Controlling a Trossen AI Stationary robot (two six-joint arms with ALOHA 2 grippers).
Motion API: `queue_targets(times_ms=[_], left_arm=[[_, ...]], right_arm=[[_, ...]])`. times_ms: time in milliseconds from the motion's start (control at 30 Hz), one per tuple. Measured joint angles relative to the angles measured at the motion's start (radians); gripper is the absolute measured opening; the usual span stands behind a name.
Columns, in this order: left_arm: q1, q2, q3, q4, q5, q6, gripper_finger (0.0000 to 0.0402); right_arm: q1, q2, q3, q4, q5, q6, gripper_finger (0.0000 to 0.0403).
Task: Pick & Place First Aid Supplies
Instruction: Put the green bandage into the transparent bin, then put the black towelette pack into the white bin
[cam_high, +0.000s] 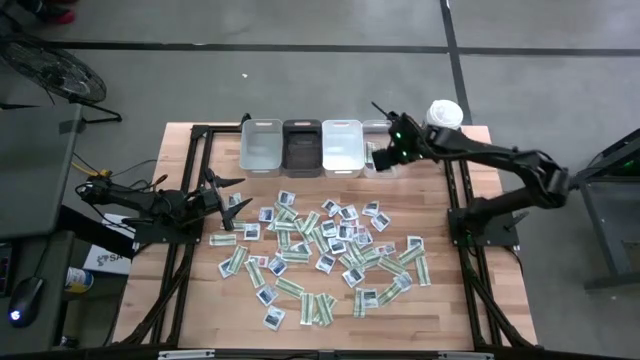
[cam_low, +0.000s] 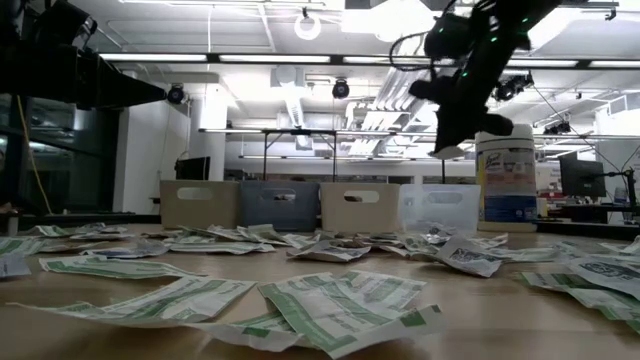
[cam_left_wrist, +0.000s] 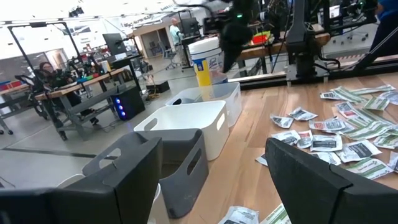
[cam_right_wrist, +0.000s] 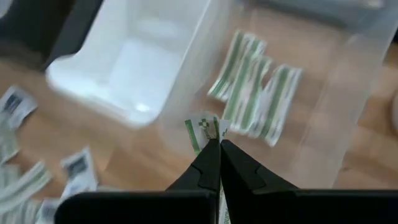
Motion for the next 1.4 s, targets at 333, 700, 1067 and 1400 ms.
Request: queue_targets(times_ms=[333,700,1067,1400], left_arm=[[0.000,0.000,0.000,0.000,0.000,0.000,0.0280],[0.000,0.000,0.000,0.000,0.000,0.000,0.0280],[0.000,0.000,0.000,0.000,0.000,0.000,0.0280],[0.000,0.000,0.000,0.000,0.000,0.000,0.0280]], right_arm=[[-0.093,0.240,0.182,0.019,0.068,-0.058,0.0000],[-0.146,0.381,0.258,0.020,0.066,-0.052,0.0000],[-0.182,0.381,0.258,0.008,0.068,-0.044,0.0033],[-0.181,0.382,0.231,0.021,0.041,-0.036,0.0137]])
